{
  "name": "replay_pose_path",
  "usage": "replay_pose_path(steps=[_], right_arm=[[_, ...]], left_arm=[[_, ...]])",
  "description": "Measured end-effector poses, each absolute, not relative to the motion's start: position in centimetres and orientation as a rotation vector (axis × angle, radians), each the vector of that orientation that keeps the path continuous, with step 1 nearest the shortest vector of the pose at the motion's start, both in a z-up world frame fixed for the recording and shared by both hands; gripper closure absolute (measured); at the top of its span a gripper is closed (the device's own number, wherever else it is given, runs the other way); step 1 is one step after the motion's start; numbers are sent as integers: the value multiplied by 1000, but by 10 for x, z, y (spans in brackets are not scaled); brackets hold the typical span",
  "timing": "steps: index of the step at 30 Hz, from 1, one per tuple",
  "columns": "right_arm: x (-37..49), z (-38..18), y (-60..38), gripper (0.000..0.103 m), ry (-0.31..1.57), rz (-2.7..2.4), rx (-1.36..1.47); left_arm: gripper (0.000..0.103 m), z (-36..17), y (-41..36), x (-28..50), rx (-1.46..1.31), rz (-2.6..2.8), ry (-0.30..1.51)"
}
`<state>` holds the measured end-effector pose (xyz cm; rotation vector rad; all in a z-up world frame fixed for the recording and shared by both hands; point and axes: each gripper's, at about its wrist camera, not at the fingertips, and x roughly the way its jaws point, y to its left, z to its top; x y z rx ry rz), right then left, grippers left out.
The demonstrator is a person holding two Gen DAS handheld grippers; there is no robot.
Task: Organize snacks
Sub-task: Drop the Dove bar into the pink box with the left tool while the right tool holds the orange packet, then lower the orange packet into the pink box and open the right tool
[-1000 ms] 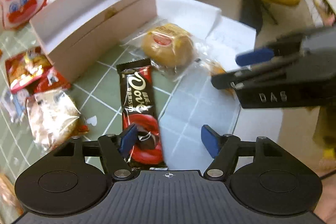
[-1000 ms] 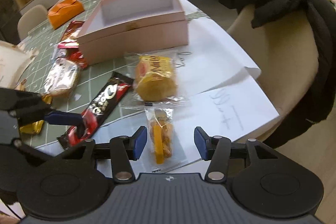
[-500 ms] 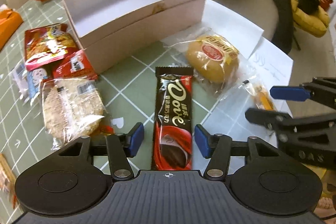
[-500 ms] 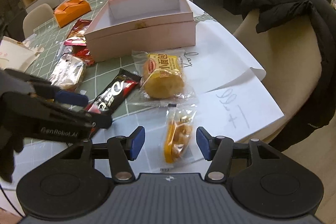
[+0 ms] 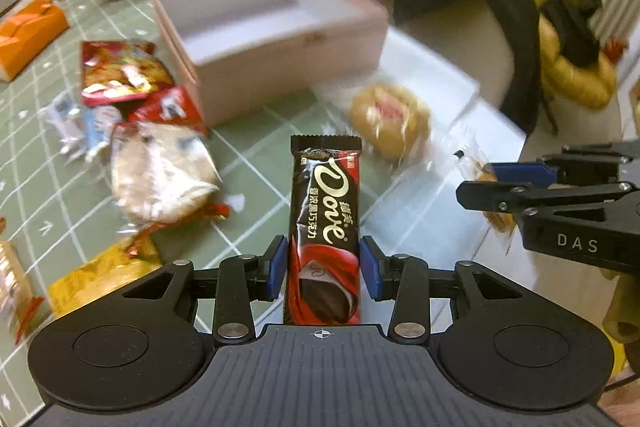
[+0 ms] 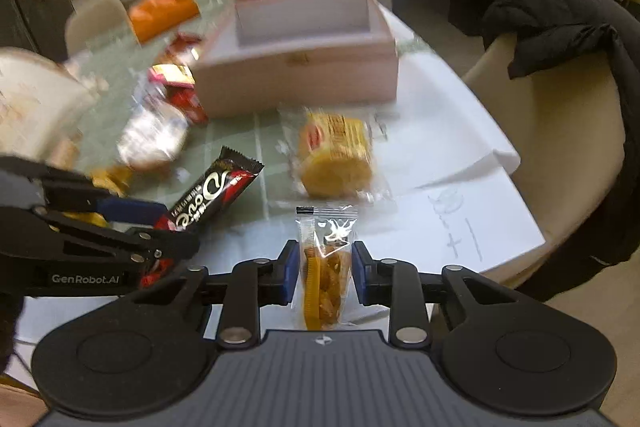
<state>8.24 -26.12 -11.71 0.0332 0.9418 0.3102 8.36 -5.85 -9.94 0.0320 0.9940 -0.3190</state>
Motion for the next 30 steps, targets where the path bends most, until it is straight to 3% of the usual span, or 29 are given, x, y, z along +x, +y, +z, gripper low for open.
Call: replay_pose_path(steps=[5,11,17,24,28,30], right_arm=[[86,-74,-268,76,812,310,27],[134,8,-272,76,589,288,12],[190,34,-265,76,592,233,18],[224,0,-245,76,689,266,-1],[269,-14,-216,75,694,359,104],[293,-20,-200,65,715,373,104]], left_arm=[[59,-42,-37,88,-90,-329,844],[59,28,-23,164,-168,-300,657],[59,-15,-1,262,-346,-281,770],[59,-32,50,195,-501,-217,682],[59,-42,44,160,-481,-201,769],[59,-47,43,145,-440,-181,803]])
